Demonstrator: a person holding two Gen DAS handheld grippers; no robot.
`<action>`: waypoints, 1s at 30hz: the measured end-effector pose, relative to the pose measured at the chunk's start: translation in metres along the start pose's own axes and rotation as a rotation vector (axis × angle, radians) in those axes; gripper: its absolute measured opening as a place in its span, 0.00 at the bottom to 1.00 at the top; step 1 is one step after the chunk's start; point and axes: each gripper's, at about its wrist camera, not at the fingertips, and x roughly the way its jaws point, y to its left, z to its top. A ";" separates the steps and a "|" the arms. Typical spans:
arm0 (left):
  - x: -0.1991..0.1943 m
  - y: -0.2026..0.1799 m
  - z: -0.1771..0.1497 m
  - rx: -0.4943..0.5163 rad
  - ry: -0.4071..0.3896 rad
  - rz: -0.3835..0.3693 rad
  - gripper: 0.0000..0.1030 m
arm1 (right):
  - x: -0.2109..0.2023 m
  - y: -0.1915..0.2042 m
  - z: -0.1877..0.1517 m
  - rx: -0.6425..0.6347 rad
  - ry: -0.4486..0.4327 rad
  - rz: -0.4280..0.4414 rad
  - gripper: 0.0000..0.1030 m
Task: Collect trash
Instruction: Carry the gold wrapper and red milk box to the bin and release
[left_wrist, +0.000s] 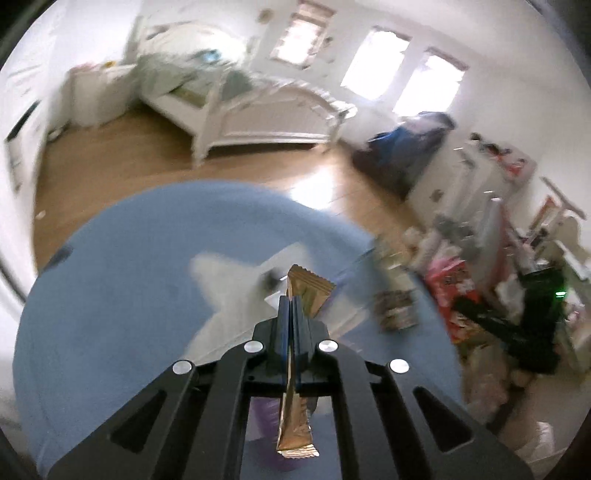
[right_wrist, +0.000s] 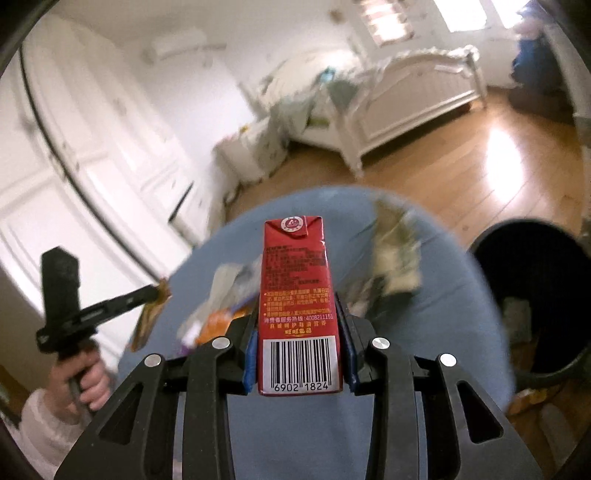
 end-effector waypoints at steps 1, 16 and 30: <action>-0.002 -0.015 0.009 0.020 -0.012 -0.030 0.02 | -0.012 -0.008 0.007 0.003 -0.037 -0.026 0.34; 0.138 -0.221 0.068 0.194 0.042 -0.427 0.02 | -0.086 -0.136 0.078 0.026 -0.228 -0.371 0.34; 0.234 -0.257 0.064 0.180 0.166 -0.452 0.02 | -0.046 -0.206 0.072 0.099 -0.162 -0.408 0.34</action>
